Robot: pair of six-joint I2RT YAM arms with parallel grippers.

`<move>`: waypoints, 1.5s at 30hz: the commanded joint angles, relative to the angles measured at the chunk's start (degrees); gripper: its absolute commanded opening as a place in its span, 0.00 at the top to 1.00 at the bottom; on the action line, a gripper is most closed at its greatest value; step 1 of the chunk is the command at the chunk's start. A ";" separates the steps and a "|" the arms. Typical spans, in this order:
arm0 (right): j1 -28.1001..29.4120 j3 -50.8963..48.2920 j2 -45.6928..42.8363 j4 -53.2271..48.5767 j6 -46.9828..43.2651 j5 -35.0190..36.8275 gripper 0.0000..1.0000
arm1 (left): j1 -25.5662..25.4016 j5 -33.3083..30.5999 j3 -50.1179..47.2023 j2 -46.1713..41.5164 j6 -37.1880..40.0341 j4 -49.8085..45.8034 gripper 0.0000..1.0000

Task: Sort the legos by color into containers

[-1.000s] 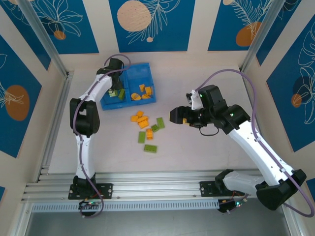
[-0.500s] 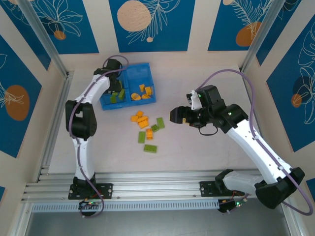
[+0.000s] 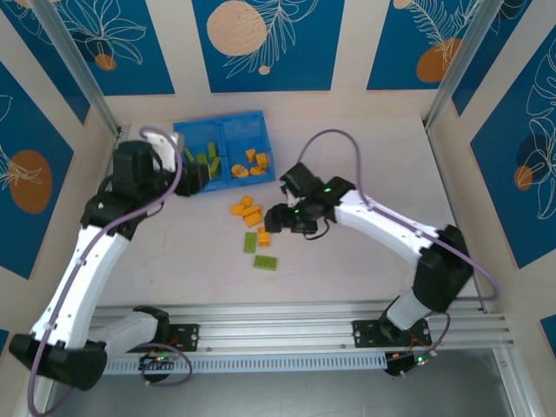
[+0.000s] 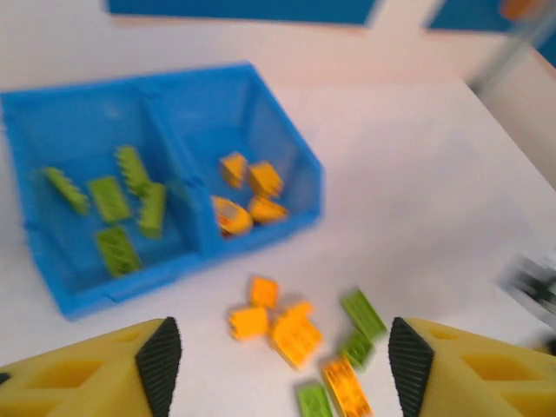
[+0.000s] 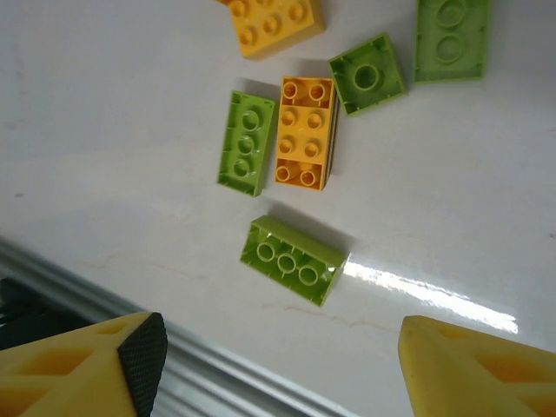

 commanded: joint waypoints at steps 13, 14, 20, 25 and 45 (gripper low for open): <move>6.29 9.38 21.74 2.58 2.09 11.74 0.34 | -16.49 13.13 -15.49 -6.42 7.42 -5.55 0.20; 6.30 9.43 22.37 3.01 2.30 11.70 0.36 | -16.52 13.01 -15.85 -6.51 7.33 -5.17 0.19; 6.18 10.23 25.58 3.47 3.22 12.84 0.46 | -16.63 10.95 -15.86 -6.51 8.20 -5.10 0.09; 5.87 9.57 26.43 4.46 3.41 12.52 0.59 | -16.62 10.33 -16.51 -6.77 7.69 -4.22 0.04; 2.05 18.25 14.53 9.62 -7.20 18.18 0.68 | -16.66 -4.28 -21.71 -21.57 -1.69 2.29 0.00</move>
